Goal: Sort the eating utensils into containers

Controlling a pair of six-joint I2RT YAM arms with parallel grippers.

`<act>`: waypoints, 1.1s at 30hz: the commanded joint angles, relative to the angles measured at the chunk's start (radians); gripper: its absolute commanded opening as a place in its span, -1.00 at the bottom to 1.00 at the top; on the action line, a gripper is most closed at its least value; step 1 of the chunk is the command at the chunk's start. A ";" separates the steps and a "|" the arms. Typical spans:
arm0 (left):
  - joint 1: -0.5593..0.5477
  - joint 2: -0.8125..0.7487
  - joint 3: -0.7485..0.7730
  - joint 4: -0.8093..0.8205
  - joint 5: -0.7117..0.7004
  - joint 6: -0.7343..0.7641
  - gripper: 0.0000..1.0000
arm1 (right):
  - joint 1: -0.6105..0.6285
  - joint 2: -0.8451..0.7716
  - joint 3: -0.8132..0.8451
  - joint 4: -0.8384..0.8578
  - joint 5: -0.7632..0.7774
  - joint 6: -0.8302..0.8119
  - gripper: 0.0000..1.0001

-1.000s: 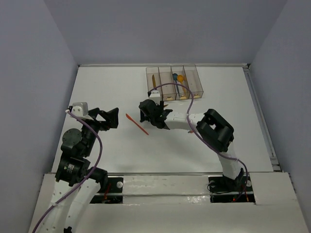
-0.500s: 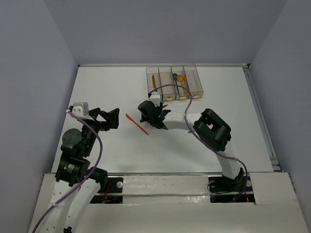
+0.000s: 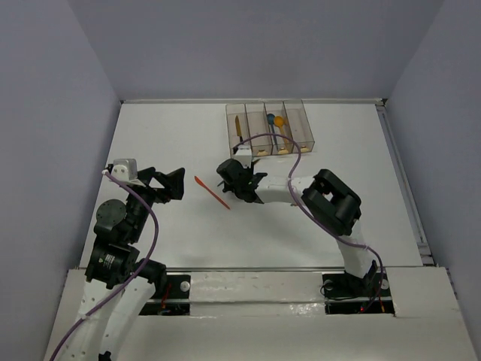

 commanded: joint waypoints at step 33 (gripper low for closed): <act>0.005 0.007 0.031 0.064 0.044 -0.009 0.98 | 0.001 -0.368 -0.358 -0.188 0.149 0.065 -1.00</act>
